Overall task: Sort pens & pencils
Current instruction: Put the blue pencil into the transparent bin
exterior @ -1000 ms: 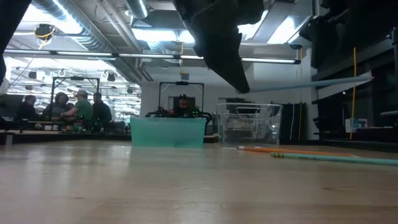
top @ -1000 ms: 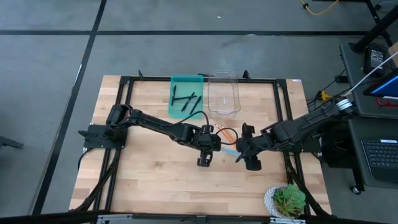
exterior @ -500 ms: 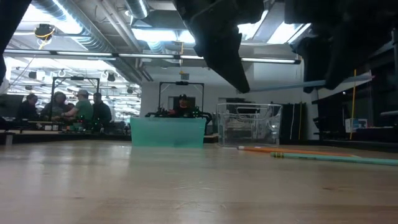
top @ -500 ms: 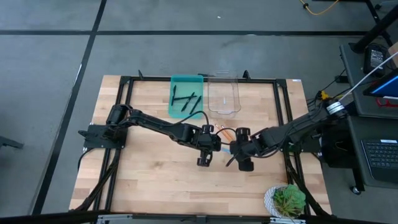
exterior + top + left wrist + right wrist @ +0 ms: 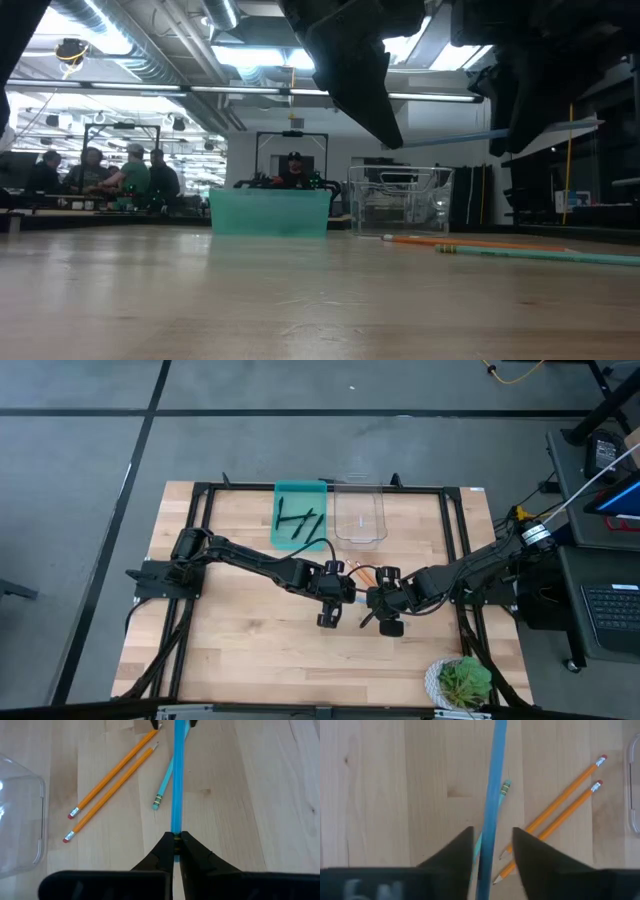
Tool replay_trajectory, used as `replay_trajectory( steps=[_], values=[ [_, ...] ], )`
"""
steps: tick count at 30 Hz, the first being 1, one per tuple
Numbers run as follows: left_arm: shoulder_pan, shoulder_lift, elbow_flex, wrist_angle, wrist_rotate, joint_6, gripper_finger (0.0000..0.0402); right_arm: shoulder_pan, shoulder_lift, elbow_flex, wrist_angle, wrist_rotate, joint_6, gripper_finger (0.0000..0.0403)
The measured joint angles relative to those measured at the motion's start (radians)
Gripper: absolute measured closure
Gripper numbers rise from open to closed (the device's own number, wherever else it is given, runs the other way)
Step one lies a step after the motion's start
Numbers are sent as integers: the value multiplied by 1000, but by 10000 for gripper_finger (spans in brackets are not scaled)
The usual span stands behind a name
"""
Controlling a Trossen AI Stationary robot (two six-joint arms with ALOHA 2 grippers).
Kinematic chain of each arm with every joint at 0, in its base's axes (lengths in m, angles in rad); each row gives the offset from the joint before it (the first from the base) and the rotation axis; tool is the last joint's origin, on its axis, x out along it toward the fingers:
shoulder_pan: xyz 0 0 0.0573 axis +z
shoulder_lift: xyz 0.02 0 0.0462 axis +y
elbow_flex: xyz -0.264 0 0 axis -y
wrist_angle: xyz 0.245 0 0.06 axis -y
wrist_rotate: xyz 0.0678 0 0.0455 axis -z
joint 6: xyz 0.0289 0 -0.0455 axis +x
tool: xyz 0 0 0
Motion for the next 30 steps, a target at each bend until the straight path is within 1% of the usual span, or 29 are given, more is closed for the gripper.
replay_trajectory(
  steps=[3, 4, 5, 8, 10, 16, 21, 25, 28, 30],
  values=[
    [0, 0, 0, 2, -3, 1, 394, 0, 0, 0, 0, -2, 0, 355],
    [0, 0, 0, 3, 3, -2, 394, 0, 0, 0, -4, 5, -4, 375],
    [0, 0, 0, 3, 1, -3, 394, 0, 0, 0, -6, 5, -11, 379],
    [0, 0, 0, 4, 1, -5, 385, -1, 0, 0, -5, -2, -6, 379],
    [-1, 0, 0, 1, -10, -5, 371, -4, 0, 0, -5, -6, -22, 379],
    [0, -51, 1, 8, -30, -26, 299, -3, -2, 0, -9, -46, -36, 379],
    [-5, -98, 1, -22, -76, -33, 249, -4, -2, 0, -8, -42, -55, 379],
    [-13, -153, 1, -108, -172, -72, 234, -3, -30, 7, -18, -41, -67, 379],
    [-12, -194, 1, -180, -238, -101, 235, -3, -85, 22, -23, -43, -79, 379],
    [-13, -220, 1, -213, -263, -114, 236, -8, -140, 23, -41, -43, -79, 379]
  ],
)
